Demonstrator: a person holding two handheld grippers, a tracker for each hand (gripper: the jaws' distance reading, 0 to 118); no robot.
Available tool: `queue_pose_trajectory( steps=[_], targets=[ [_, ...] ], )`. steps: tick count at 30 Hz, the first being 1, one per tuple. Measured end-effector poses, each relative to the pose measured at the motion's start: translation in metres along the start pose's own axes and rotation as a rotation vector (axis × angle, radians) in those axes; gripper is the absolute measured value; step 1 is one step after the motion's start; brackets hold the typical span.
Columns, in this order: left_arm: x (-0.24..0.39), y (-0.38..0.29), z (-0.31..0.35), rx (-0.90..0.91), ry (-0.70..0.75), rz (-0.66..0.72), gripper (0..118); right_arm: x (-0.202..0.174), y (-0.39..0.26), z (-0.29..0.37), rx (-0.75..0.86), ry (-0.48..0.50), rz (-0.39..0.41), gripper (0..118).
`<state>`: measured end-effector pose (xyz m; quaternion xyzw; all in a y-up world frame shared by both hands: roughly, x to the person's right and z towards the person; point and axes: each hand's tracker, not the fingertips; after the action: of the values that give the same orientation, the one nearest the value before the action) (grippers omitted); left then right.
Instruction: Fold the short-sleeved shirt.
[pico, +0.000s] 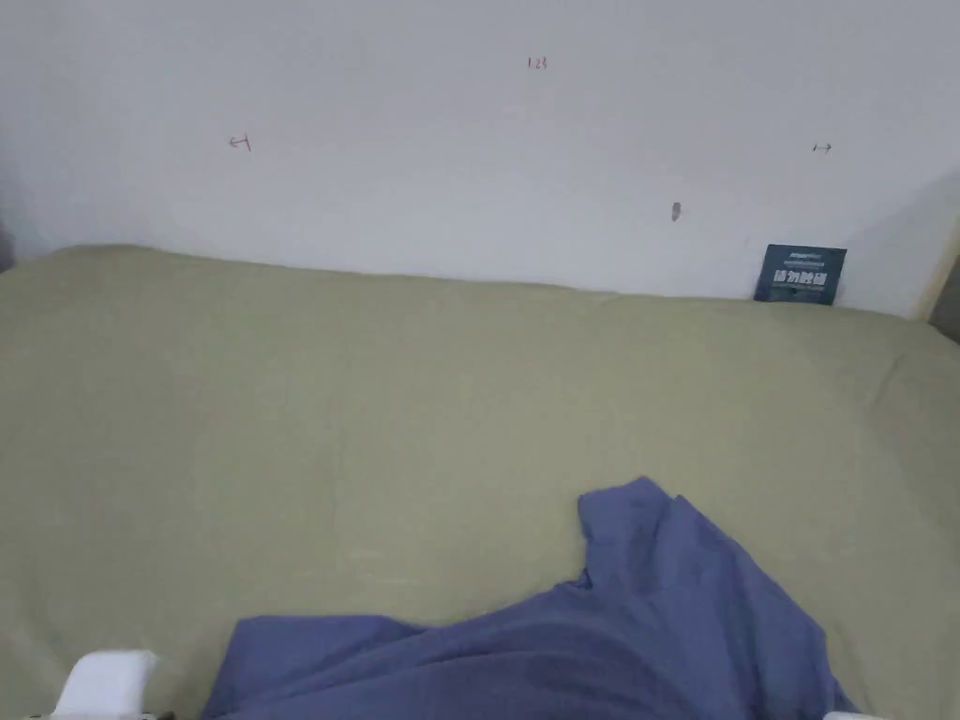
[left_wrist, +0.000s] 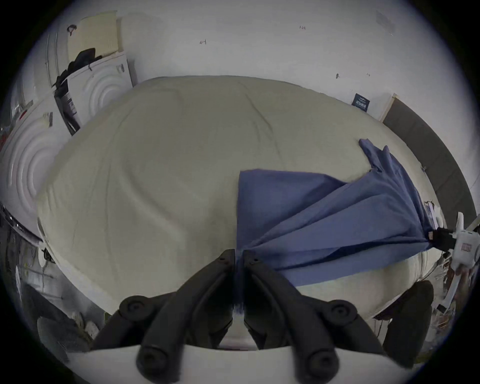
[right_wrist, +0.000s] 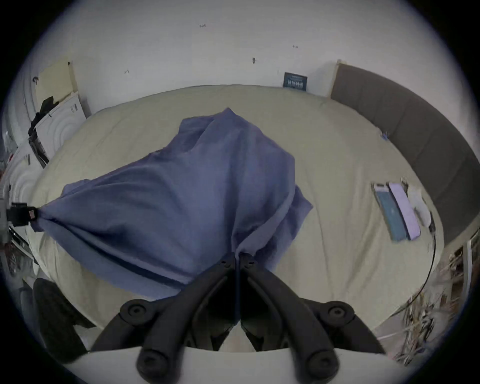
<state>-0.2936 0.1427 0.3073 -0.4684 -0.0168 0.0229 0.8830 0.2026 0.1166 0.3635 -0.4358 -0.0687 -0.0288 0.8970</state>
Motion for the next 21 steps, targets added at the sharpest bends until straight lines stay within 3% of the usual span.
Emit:
queue_pose_trajectory(
  steps=[8,10,11,12,13,14,15,19,20,21],
  targets=[
    [-0.009,-0.009,-0.014,-0.003,-0.002,0.049,6,-0.002,0.001,-0.011,-0.019,-0.016,0.02,2],
    [-0.014,-0.009,-0.015,0.016,-0.011,0.058,14,-0.003,-0.001,-0.009,-0.006,-0.018,0.015,6],
    [-0.016,-0.009,-0.012,0.027,-0.022,0.064,32,-0.003,-0.002,-0.007,0.004,-0.022,0.006,21],
    [-0.019,-0.008,-0.01,0.039,-0.029,0.066,78,-0.001,-0.003,-0.005,0.016,-0.027,-0.01,70],
    [-0.019,-0.009,-0.006,0.04,-0.034,0.068,108,0.0,-0.002,-0.002,0.014,-0.028,-0.025,110],
    [-0.018,-0.011,-0.001,0.042,-0.028,0.072,114,0.002,-0.001,-0.002,0.003,-0.027,-0.038,115],
    [-0.019,-0.011,0.008,0.072,-0.016,0.08,113,0.003,-0.002,0.005,0.116,-0.021,-0.079,106],
    [-0.022,-0.015,0.036,0.14,0.069,0.102,112,0.011,0.006,0.022,0.078,-0.011,-0.068,102],
    [-0.024,-0.016,0.043,0.158,0.074,0.119,108,0.0,0.0,0.04,0.099,-0.001,-0.071,93],
    [-0.026,-0.019,0.052,0.173,0.057,0.137,86,-0.003,-0.001,0.049,0.104,0.013,-0.068,63]
  ],
)
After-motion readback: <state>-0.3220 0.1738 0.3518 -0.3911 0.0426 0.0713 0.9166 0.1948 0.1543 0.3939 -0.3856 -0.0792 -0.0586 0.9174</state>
